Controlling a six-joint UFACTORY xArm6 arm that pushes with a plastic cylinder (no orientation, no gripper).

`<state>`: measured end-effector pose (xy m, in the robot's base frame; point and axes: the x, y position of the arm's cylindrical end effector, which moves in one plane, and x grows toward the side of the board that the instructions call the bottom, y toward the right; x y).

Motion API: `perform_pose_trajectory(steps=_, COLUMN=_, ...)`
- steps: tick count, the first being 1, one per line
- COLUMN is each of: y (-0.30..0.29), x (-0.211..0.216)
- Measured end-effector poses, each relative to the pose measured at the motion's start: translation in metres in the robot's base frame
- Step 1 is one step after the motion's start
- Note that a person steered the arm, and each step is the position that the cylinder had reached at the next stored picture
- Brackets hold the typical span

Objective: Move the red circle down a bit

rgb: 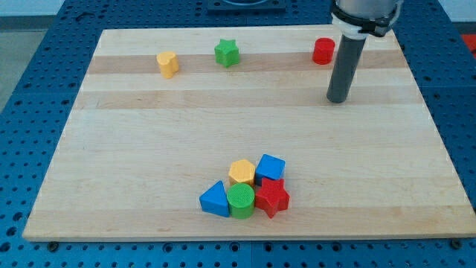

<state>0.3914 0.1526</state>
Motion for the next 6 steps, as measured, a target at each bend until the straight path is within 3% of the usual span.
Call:
perform_pose_trajectory(steps=1, y=0.043, x=-0.014)
perform_pose_trajectory(steps=3, y=0.099, x=-0.093)
perform_pose_trajectory(steps=4, y=0.088, x=-0.141)
perform_pose_trajectory(steps=5, y=0.055, x=-0.156)
perform_pose_trajectory(steps=6, y=0.013, x=-0.143)
